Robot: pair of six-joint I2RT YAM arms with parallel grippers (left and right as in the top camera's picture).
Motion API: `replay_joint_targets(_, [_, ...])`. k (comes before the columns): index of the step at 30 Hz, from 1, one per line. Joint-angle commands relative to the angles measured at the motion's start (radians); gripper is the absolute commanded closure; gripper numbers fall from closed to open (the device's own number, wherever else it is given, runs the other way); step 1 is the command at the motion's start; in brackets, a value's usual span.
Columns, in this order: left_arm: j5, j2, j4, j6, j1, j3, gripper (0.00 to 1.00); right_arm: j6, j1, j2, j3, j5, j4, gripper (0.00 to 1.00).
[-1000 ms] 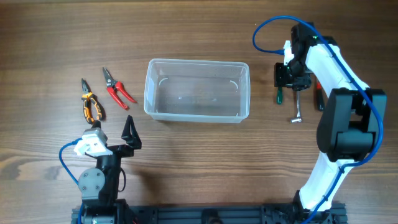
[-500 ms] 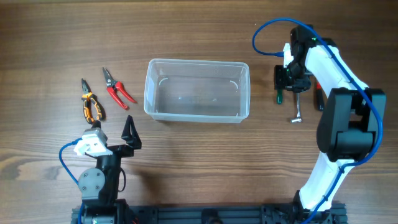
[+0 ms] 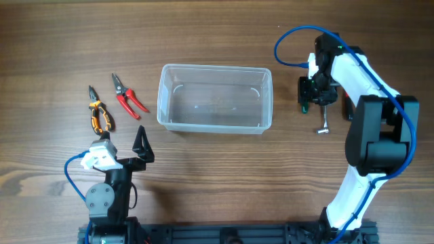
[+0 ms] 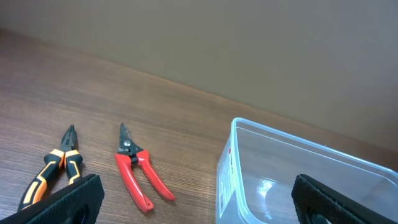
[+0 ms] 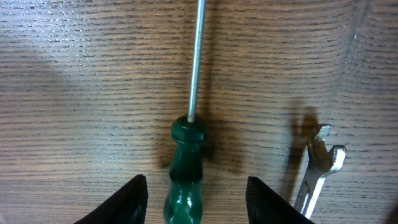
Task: Pack container
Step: 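Close the right gripper on the green screwdriver handle and lift, then carry the green screwdriver left and release it into the container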
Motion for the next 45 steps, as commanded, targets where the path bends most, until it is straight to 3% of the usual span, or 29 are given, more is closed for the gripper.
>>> replay_joint_targets(1, [0.008, -0.005, -0.001, 0.024, -0.006, -0.006, 0.00, 0.001, -0.005, 0.023, -0.010, 0.007, 0.006, 0.55])
replay_joint_targets(3, [0.009, -0.005, -0.001, 0.024, -0.006, -0.006, 0.00, 0.002, -0.005, 0.023, -0.010, 0.006, 0.006, 0.65])
replay_joint_targets(13, [0.009, -0.005, -0.001, 0.024, -0.006, -0.006, 0.00, 0.024, -0.005, 0.023, -0.097, 0.005, 0.069, 0.59])
replay_joint_targets(18, [0.009, -0.005, -0.001, 0.024, -0.006, -0.006, 0.00, 0.024, -0.004, 0.023, -0.097, -0.005, 0.069, 0.82])
replay_joint_targets(24, [0.009, -0.005, -0.001, 0.024, -0.006, -0.006, 0.00, 0.022, -0.002, 0.023, -0.096, -0.005, 0.060, 0.96])
replay_joint_targets(30, [0.009, -0.005, -0.001, 0.024, -0.006, -0.006, 0.00, 0.021, -0.002, 0.007, -0.033, -0.005, 0.019, 0.96])
replay_joint_targets(38, [0.009, -0.005, -0.001, 0.024, -0.006, -0.006, 0.00, -0.060, 0.003, -0.093, 0.275, -0.005, -0.113, 0.96])
replay_joint_targets(45, [0.009, -0.005, -0.001, 0.024, -0.006, -0.006, 0.00, -0.313, 0.077, -0.277, 0.372, -0.220, -0.145, 0.96])
